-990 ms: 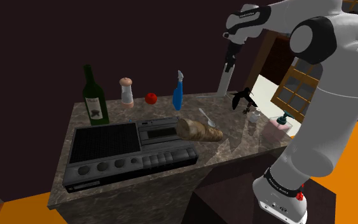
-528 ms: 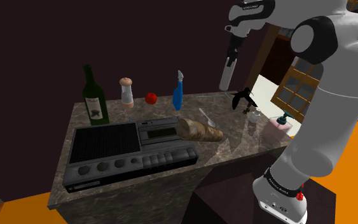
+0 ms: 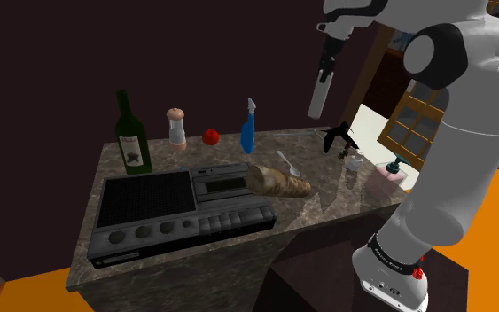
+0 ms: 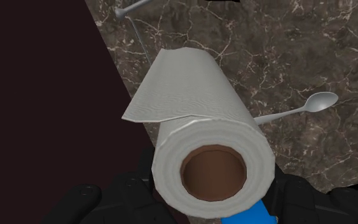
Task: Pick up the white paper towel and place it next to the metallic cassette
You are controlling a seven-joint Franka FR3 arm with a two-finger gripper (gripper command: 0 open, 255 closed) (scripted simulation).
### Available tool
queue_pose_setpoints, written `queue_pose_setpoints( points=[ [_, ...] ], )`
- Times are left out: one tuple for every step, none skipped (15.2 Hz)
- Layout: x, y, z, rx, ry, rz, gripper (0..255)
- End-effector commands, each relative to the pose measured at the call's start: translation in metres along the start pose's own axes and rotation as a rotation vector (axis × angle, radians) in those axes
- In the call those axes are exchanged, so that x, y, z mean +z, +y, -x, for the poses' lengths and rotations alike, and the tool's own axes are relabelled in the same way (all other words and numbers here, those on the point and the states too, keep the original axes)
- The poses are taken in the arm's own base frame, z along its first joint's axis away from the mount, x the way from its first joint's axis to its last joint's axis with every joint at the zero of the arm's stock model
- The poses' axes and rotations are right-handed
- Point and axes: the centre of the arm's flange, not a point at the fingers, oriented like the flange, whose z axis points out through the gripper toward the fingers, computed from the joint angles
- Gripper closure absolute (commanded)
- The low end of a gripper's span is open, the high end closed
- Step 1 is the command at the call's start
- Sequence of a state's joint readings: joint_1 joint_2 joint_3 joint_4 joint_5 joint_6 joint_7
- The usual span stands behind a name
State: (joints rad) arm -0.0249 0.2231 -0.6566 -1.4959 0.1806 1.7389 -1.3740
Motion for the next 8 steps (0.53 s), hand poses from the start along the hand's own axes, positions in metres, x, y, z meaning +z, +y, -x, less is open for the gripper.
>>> queue_pose_setpoints(
  points=[
    [-0.011,0.000,0.000,0.000,0.000,0.000,255],
    [-0.016,0.000,-0.001,0.000,0.000,0.000,255],
    [-0.021,0.000,-0.001,0.000,0.000,0.000,255],
    [-0.027,0.001,-0.001,0.000,0.000,0.000,255],
    [-0.032,0.001,-0.002,0.000,0.000,0.000,255],
    [-0.037,0.001,-0.002,0.000,0.000,0.000,255],
    [-0.042,0.002,-0.002,0.000,0.000,0.000,255],
    [-0.048,0.002,-0.002,0.000,0.000,0.000,255]
  ],
)
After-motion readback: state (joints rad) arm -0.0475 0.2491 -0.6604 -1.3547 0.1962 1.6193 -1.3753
